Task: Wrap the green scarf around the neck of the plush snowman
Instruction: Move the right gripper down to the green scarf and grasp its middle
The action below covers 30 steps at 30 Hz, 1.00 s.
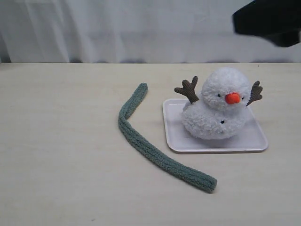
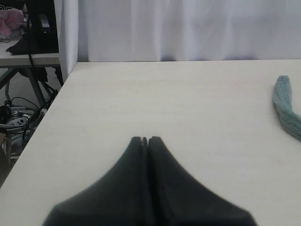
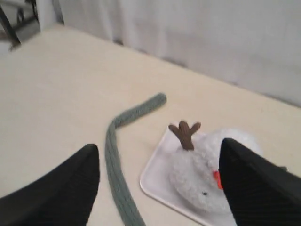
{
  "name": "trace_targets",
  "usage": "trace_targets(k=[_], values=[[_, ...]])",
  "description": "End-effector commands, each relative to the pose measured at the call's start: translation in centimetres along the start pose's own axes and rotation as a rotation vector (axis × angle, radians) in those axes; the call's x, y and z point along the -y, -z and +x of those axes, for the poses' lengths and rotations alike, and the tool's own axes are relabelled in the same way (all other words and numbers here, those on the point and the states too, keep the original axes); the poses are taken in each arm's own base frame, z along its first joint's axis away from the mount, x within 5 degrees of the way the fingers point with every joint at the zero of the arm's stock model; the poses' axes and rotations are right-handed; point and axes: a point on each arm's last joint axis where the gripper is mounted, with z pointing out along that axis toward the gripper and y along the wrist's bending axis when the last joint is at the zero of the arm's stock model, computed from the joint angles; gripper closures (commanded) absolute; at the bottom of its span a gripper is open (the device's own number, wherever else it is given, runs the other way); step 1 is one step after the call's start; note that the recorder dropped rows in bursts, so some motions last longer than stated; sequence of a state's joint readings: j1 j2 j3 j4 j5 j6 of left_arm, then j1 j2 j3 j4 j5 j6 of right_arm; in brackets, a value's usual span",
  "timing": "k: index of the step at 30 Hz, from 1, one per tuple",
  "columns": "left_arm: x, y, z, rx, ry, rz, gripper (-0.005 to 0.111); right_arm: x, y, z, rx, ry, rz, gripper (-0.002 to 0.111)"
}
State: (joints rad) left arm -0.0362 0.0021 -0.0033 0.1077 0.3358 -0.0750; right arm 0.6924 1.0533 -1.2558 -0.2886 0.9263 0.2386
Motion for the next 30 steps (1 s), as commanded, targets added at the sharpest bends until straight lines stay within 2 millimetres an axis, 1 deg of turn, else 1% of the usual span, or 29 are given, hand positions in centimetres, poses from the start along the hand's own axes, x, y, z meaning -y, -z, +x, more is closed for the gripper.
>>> trace_targets(k=[1,4,6,7,9,10,15,19,24,30], values=[[0.0,0.0,0.0,0.011,0.008,0.002,0.107,-3.0,-5.4,-0.4,-0.250,0.144,-0.055,0.040],[0.0,0.0,0.0,0.011,0.008,0.002,0.107,-5.4,-9.3,0.5,-0.359,0.180,-0.175,0.040],[0.0,0.0,0.0,0.011,0.008,0.002,0.107,-6.5,-11.8,1.2,-0.416,0.182,-0.223,0.040],[0.0,0.0,0.0,0.011,0.008,0.002,0.107,-7.1,-13.5,1.6,-0.440,0.183,-0.236,0.040],[0.0,0.0,0.0,0.011,0.008,0.002,0.107,-7.7,-15.6,2.1,-0.452,0.186,-0.236,0.040],[0.0,0.0,0.0,0.011,0.008,0.002,0.107,-8.1,-17.1,2.6,-0.472,0.186,-0.238,0.040],[0.0,0.0,0.0,0.011,0.008,0.002,0.107,-9.4,-21.9,4.9,-0.534,0.198,-0.247,0.040],[0.0,0.0,0.0,0.011,0.008,0.002,0.107,-10.0,-24.6,5.8,-0.563,0.201,-0.245,0.040],[0.0,0.0,0.0,0.011,0.008,0.002,0.107,-10.9,-27.6,6.2,-0.548,0.210,-0.249,0.040],[0.0,0.0,0.0,0.011,0.008,0.002,0.107,-11.5,-30.9,7.5,-0.548,0.218,-0.246,0.041]])
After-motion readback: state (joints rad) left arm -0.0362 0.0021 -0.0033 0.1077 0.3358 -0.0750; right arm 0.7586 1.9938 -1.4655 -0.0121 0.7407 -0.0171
